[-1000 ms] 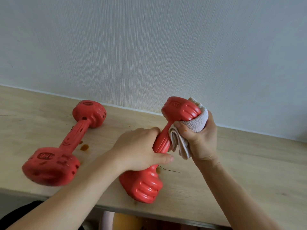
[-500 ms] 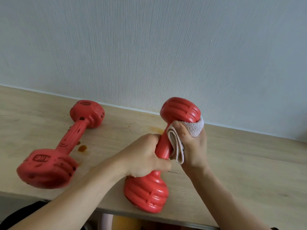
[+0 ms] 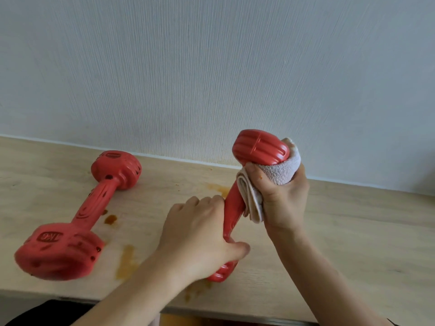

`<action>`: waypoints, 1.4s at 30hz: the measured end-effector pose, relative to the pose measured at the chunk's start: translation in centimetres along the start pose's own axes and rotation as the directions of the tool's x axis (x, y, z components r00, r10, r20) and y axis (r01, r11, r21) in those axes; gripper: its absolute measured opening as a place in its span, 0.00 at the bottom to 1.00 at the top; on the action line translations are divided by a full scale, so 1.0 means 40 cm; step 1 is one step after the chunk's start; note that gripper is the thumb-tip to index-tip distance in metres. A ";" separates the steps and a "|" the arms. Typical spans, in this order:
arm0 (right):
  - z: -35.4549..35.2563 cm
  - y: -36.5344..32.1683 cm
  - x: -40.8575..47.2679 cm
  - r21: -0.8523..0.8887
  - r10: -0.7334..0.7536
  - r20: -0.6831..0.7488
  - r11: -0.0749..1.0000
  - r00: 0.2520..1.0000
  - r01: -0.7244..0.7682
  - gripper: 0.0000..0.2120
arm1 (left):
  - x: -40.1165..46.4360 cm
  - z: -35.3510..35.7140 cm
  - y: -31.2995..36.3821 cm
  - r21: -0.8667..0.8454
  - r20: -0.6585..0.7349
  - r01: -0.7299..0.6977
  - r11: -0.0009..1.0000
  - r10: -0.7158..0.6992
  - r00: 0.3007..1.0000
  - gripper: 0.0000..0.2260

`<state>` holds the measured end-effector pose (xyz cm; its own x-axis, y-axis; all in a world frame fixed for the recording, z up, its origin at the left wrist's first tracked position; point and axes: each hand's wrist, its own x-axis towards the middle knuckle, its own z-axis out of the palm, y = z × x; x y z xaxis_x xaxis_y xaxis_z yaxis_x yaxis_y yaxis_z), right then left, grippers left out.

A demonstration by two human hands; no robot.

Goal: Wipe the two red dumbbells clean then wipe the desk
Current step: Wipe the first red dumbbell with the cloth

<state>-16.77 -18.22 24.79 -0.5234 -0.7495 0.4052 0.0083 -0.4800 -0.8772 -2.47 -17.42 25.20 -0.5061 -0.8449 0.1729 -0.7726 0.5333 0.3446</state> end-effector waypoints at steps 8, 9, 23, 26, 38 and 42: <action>-0.004 0.018 -0.004 0.156 0.237 -0.013 0.960 0.971 -0.233 0.19 | 0.044 0.030 -0.029 -0.310 -0.042 -0.118 0.943 0.111 0.993 0.10; -0.004 0.017 -0.004 0.190 0.276 0.011 0.943 0.961 -0.273 0.17 | 0.049 0.030 -0.034 -0.331 -0.034 -0.133 0.934 0.129 0.991 0.09; -0.010 -0.002 -0.022 0.001 0.390 0.447 0.899 0.805 -0.437 0.10 | 0.063 0.041 -0.051 -0.576 0.023 -0.116 0.809 0.157 0.987 0.08; 0.002 -0.021 -0.036 -0.104 0.365 0.325 0.931 0.872 -0.350 0.06 | 0.052 0.049 -0.037 -0.526 -0.079 -0.122 0.842 0.094 0.992 0.09; -0.050 -0.071 -0.013 -0.679 0.408 0.331 0.729 0.851 -0.085 0.21 | 0.036 0.056 -0.004 -0.499 -0.127 -0.049 0.865 -0.017 0.992 0.08; -0.073 -0.069 -0.008 -0.691 0.405 0.366 0.721 0.838 -0.047 0.20 | 0.038 0.050 -0.015 -0.509 -0.078 -0.041 0.860 0.002 0.997 0.08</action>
<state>-19.11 -15.32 26.34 -0.1234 -0.9893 0.0780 -0.5586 0.0042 -0.8294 -3.54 -18.95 23.41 -0.4759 -0.8446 0.2453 -0.4482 0.4728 0.7587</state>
